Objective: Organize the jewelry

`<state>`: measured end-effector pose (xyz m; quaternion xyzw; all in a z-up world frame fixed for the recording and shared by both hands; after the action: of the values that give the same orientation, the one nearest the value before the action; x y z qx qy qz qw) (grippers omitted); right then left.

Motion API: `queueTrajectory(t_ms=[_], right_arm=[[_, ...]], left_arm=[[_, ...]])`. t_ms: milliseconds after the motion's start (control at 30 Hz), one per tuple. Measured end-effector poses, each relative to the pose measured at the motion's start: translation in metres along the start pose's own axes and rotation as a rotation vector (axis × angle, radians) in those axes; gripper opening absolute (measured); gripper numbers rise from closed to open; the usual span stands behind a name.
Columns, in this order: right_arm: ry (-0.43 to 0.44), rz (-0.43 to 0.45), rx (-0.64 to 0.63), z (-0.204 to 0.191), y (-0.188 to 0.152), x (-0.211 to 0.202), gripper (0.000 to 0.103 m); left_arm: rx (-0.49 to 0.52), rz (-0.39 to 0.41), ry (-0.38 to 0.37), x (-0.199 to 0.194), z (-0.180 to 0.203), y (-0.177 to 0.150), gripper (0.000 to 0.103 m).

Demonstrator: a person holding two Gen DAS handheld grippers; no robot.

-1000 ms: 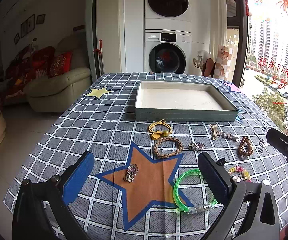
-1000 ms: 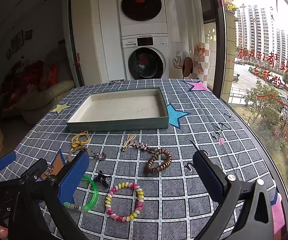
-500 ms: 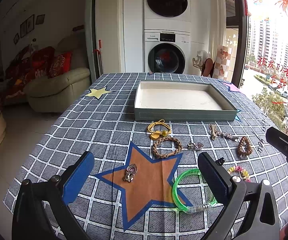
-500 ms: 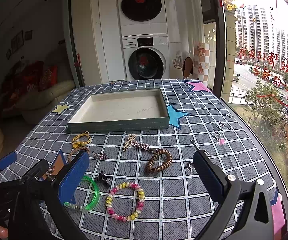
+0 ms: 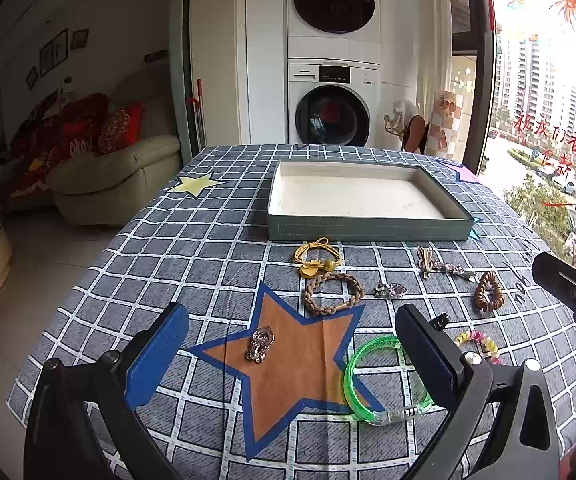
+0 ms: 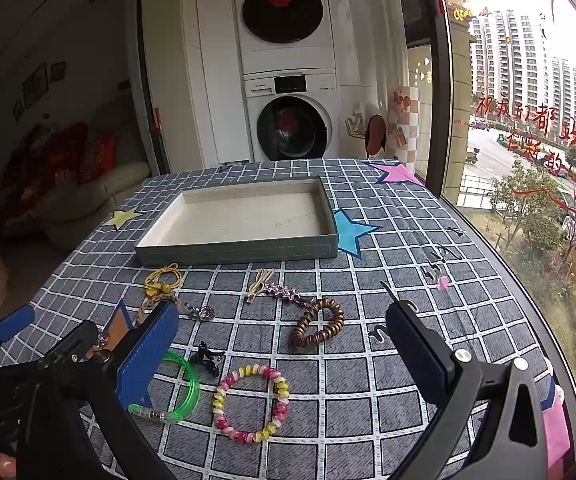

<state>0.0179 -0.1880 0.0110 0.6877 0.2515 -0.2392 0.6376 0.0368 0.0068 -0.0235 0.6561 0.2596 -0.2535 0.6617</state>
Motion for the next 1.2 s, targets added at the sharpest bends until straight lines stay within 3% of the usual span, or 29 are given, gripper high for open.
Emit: queueTrajectory(t_ms=[400,600,933,1200], right_arm=[[0.001,-0.001,0.0,0.001,0.0,0.001,0.103],[0.002,-0.02,-0.004,0.006,-0.003,0.003,0.103],[-0.038,-0.164,0.027,0.035,-0.02,0.024,0.103],[-0.032,-0.288,0.081,0.051,-0.029,0.049,0.103]], left_arm=[[0.002,-0.003,-0.001,0.001,0.0,-0.001,0.103],[-0.002,-0.041,0.014,0.01,-0.011,-0.008,0.103],[-0.019,-0.205,0.03,0.045,-0.057,-0.027,0.103],[0.006,-0.271,-0.012,0.068,-0.049,-0.022,0.103]])
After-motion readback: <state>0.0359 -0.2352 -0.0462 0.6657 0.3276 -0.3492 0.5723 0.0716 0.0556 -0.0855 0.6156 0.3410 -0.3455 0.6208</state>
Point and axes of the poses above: each gripper's, at about its wrist camera, not at the fingertips, and x roughly the way its jaws point, z to its right, y to its top, the point moved 6 cm from there along x, roughly the way its jaws point, and after that the axes turned 7 degrees about -z, right-handed, at the moved point
